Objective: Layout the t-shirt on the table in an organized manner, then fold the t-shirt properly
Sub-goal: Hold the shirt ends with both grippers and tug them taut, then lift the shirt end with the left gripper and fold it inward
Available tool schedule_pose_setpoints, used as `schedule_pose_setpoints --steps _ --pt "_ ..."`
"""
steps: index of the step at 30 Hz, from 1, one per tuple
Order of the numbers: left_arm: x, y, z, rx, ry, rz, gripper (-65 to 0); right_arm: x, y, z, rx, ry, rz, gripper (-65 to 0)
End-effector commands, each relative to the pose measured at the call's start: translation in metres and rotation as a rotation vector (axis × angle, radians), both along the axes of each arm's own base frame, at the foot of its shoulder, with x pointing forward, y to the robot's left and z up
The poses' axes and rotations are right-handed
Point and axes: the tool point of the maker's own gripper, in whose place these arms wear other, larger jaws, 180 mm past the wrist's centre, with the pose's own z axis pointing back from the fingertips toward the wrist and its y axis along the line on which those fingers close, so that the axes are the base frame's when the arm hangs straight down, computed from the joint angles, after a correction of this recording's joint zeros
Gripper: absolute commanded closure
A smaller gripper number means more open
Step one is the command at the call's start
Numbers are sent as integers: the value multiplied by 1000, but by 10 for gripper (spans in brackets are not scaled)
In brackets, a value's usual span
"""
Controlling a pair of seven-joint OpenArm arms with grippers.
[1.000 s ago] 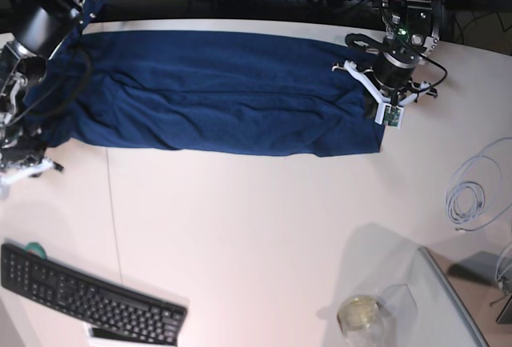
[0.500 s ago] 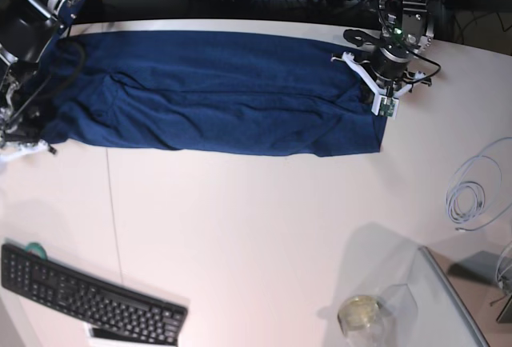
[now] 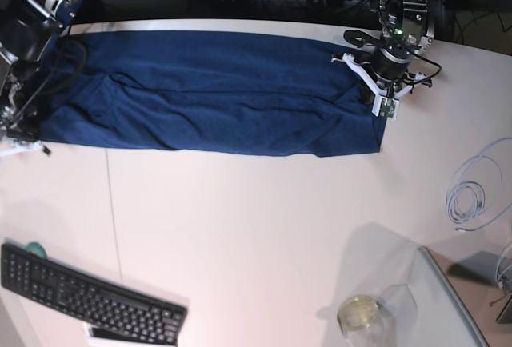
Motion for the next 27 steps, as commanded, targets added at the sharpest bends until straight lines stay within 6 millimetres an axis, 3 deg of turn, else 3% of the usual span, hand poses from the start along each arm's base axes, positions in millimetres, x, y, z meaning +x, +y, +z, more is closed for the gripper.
schedule_pose_setpoints --steps 1,4,9,14,21,22,25,27 --pt "10 1 12 2 -51 -4 0 15 -18 24 -56 -62 -15 -14" --pt "17 3 30 9 -98 -3 0 20 -25 49 -106 -125 -11 -14" --pt "28 29 79 51 -226 64 0 16 -22 100 -172 -242 10 -18" --pt "22 61 87 83 -232 114 0 6 22 104 -186 -192 155 -17" --pt "9 48 73 -198 -208 58 0 -3 48 87 -162 -154 222 -15" --pt "7 48 72 -241 -216 72 -43 -2 53 86 -159 -153 241 -15" --pt "4 45 71 -368 -242 104 -336 -1 72 82 -141 -154 354 -15" --pt "2 40 69 -433 -240 79 -466 -2 77 80 -132 -153 389 -15"
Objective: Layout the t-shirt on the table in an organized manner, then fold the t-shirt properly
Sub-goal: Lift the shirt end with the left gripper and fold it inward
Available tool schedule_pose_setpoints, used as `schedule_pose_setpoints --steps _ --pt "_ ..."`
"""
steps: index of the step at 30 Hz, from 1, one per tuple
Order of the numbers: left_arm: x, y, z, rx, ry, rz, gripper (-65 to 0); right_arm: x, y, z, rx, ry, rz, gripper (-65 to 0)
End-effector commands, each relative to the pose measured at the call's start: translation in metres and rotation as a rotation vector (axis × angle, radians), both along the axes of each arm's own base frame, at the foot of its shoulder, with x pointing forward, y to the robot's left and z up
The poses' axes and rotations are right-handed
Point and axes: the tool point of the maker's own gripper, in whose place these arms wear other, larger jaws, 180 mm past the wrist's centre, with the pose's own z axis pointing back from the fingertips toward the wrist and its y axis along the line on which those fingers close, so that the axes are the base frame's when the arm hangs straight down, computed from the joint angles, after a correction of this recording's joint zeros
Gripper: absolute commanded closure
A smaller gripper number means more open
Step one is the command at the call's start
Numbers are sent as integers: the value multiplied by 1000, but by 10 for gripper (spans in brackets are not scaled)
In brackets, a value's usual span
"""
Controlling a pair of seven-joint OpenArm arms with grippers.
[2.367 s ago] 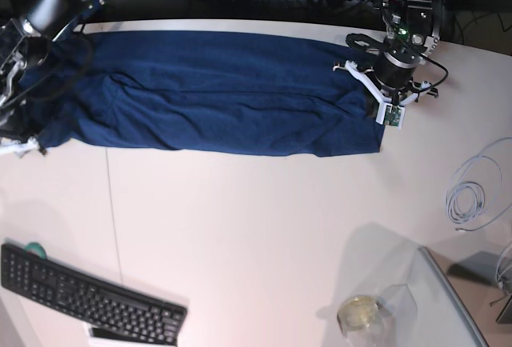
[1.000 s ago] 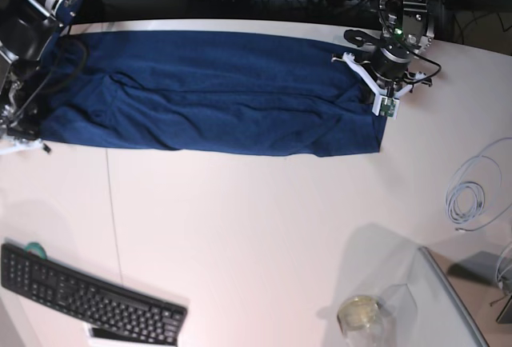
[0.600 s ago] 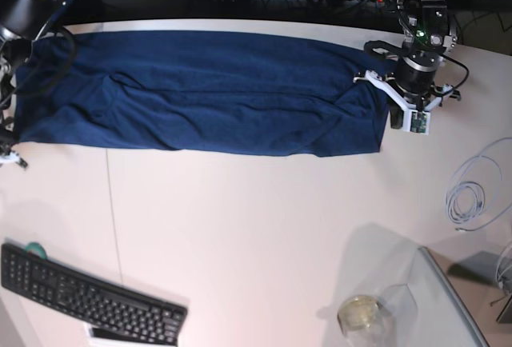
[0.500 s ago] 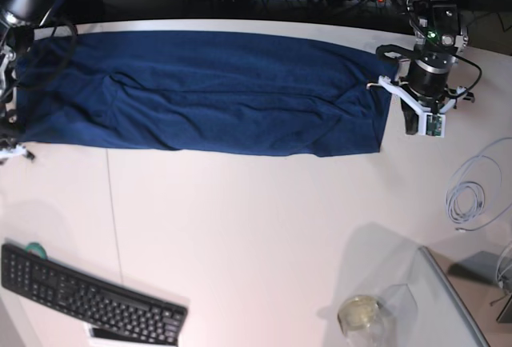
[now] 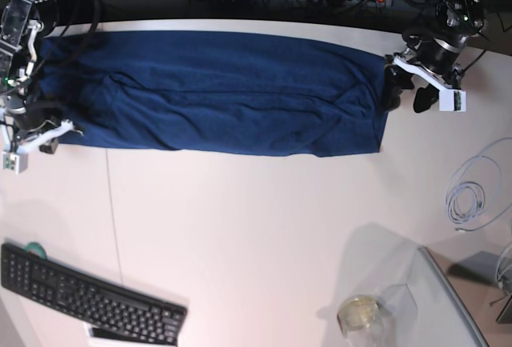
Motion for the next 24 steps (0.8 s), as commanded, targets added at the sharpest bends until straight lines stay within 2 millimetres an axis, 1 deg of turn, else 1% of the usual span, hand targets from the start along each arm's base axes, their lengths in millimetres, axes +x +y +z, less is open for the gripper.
schedule_pose_setpoints --steps 1,2,3,4,9,15,16,20,21,22,23,24 --pt "6 1 12 -35 -55 -16 -522 6 -8 12 -29 -41 5 -15" --pt "5 1 10 -60 -56 -12 -558 5 -8 11 -28 -40 5 -15" --pt "8 3 9 -77 -60 1 -583 4 -8 10 -28 -36 5 -15" --pt "10 5 5 -85 -56 10 -587 3 -8 10 -28 -35 5 -15" --pt "17 8 -24 -97 14 29 -586 2 -9 9 -28 -32 0 -15" --pt "30 5 -46 -132 59 51 -586 2 -10 10 -29 -35 -1 -15" --pt "30 0 -53 -136 80 40 -586 2 -10 11 -30 -37 -2 -15" --pt "22 -38 -83 -164 182 -67 -584 2 -10 11 -30 -37 -2 -15" --pt "20 -43 -87 -171 197 -78 -574 2 -10 11 -30 -37 -2 -15" --pt "17 -45 -91 -176 211 -78 -550 2 -10 11 -30 -37 -2 -15" --pt "14 -45 -94 -184 222 -74 -505 2 -10 11 -30 -37 -2 -15" --pt "13 -46 -95 -187 226 -73 -443 -1 -10 9 -30 -31 -2 -15"
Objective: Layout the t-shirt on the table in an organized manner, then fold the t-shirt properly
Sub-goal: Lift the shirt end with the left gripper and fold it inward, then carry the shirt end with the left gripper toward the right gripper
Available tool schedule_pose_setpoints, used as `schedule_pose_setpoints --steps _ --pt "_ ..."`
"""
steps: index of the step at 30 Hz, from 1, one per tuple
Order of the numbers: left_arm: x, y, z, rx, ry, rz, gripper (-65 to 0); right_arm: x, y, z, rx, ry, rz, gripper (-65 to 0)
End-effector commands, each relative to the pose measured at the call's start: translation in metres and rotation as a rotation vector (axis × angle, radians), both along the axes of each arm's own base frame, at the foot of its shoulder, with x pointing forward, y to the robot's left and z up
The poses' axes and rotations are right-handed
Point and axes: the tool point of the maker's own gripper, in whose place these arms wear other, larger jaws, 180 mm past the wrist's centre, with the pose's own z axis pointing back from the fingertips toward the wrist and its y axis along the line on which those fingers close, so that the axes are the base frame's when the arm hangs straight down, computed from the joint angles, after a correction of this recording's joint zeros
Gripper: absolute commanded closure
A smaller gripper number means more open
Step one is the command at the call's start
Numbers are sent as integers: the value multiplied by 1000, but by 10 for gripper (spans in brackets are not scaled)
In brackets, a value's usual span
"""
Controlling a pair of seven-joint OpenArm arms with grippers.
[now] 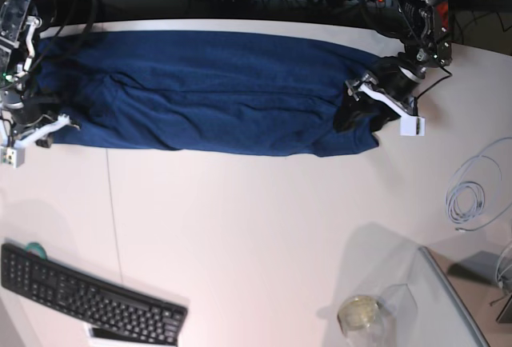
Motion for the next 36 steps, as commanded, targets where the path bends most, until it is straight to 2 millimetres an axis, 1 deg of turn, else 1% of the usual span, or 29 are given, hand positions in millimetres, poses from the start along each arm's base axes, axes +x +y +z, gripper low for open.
schedule_pose_setpoints --steps 1,2,4,5,9,10,12,13,15,17,19,21,22,24,26,27,29,32,36 --pt "-28 4 -26 63 146 -51 -367 6 -5 13 -19 -46 4 -15" --pt "-28 4 -26 63 146 -49 -288 6 -5 13 -20 -46 4 -15" --pt "-26 8 -25 67 140 -43 -87 6 -5 16 -26 -52 6 -15" --pt "-22 17 -21 78 131 -27 0 7 -5 18 -29 -59 8 -15" --pt "-13 52 -9 97 95 72 0 2 -3 16 -31 -48 17 -15" --pt "-7 60 -4 101 77 98 0 1 -3 16 -32 -48 17 -15" --pt "-3 85 5 129 58 138 0 1 -3 16 -33 -48 19 -15" --pt "-3 92 8 137 52 149 0 1 -3 16 -33 -48 19 -15" --pt "4 102 21 170 21 146 0 -1 -3 15 -33 -43 19 -15" --pt "8 103 33 201 -12 127 0 -4 -2 13 -33 -35 21 -15" --pt "1 101 44 236 -35 103 0 -4 -2 16 -37 -42 23 -15" --pt "-2 96 58 271 -68 92 0 -3 -3 18 -40 -46 22 -15" --pt "-6 94 63 293 -74 110 0 -4 -4 18 -42 -47 20 -15" --pt "-10 89 80 337 -105 130 0 -5 -4 18 -42 -44 20 -15" --pt "-13 74 97 349 -147 124 0 -5 -5 18 -43 -44 18 -15" --pt "-14 62 103 348 -165 104 0 -5 -5 18 -43 -44 18 -15" --pt "-16 48 112 351 -184 91 0 -5 -5 18 -43 -44 18 -15" --pt "-17 15 116 348 -191 46 0 -5 -4 17 -42 -44 21 -15" --pt "-17 -37 106 376 -178 -83 0 -5 -5 18 -44 -46 19 -15"
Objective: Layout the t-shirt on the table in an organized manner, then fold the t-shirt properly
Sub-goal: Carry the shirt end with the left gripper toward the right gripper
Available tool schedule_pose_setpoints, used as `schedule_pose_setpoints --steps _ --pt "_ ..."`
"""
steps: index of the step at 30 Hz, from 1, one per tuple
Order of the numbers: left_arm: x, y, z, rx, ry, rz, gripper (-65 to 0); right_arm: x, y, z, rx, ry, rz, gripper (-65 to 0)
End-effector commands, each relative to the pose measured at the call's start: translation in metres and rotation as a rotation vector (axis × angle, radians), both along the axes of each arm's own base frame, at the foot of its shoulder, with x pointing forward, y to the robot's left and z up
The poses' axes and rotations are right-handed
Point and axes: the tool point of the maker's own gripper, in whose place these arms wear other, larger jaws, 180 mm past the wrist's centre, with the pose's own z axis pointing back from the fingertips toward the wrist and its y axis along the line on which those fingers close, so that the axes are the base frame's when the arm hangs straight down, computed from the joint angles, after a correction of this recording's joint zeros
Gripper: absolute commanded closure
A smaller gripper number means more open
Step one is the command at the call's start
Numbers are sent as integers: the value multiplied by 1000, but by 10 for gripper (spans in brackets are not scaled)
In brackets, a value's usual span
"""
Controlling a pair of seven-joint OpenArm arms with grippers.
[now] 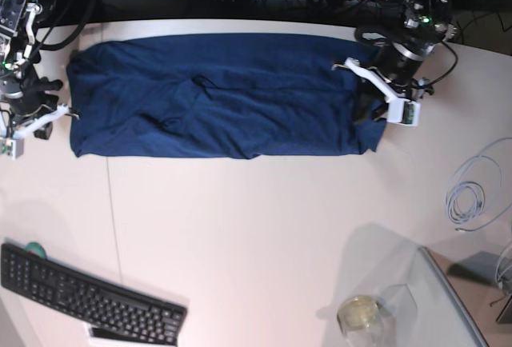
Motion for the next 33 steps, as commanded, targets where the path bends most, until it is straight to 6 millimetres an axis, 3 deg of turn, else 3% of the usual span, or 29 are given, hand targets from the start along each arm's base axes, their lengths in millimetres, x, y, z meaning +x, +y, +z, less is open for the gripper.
schedule_pose_setpoints --steps 1,7,18,26,33 --pt "7 -11 11 -4 -46 -22 0 10 -5 14 -19 -53 8 -15" --pt "14 -78 11 -55 -52 -130 0 10 -6 14 -20 -52 6 -15" --pt "41 -159 20 -72 -1 -292 0 11 -6 15 -21 -55 6 -15" --pt "24 -205 -5 -76 76 -425 0 11 -7 16 -23 -56 5 -15" --pt "14 -218 -8 -82 89 -466 0 12 -7 16 -21 -57 5 -15"
